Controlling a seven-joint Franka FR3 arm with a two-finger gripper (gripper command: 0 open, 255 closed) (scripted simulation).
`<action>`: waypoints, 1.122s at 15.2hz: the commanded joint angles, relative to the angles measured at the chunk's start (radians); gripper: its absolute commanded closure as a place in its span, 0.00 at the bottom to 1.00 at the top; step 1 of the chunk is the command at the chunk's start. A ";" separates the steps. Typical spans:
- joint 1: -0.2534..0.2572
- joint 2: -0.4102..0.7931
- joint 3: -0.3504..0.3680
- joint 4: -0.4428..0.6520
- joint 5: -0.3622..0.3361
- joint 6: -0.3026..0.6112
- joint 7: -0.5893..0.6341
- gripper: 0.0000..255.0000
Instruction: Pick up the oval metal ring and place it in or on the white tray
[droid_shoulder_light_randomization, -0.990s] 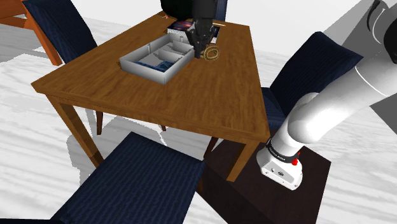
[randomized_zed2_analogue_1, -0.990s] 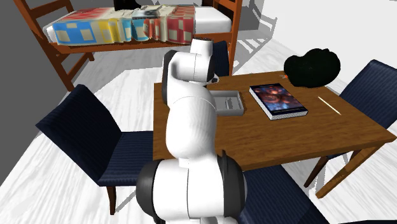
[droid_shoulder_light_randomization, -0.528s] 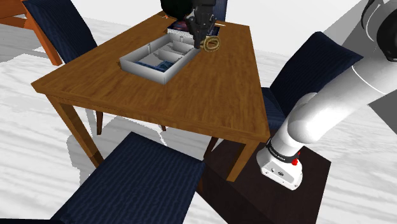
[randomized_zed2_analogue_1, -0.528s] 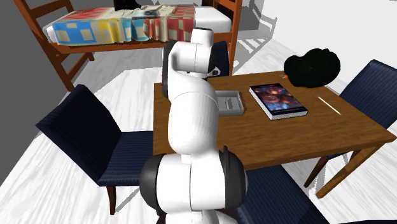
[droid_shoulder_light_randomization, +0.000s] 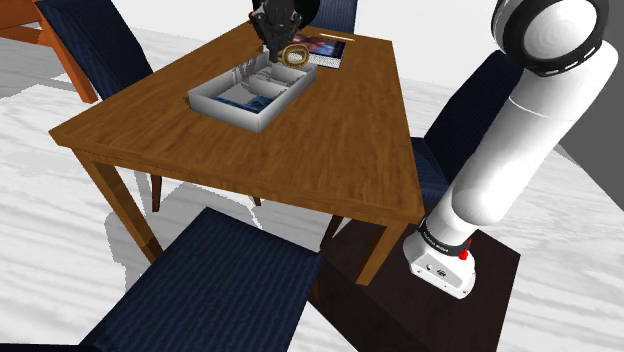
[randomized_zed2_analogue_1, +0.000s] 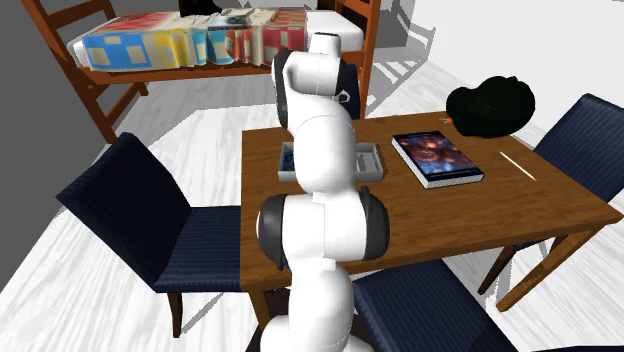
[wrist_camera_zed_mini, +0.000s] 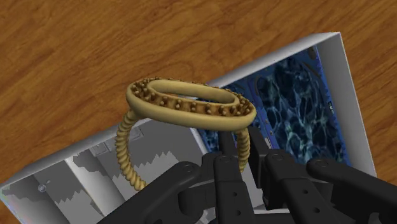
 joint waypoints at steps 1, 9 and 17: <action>0.003 0.087 0.001 0.107 -0.023 -0.023 0.001 1.00; 0.043 0.347 0.000 0.427 -0.089 -0.089 0.013 1.00; 0.021 0.278 -0.002 0.212 -0.072 0.058 -0.001 1.00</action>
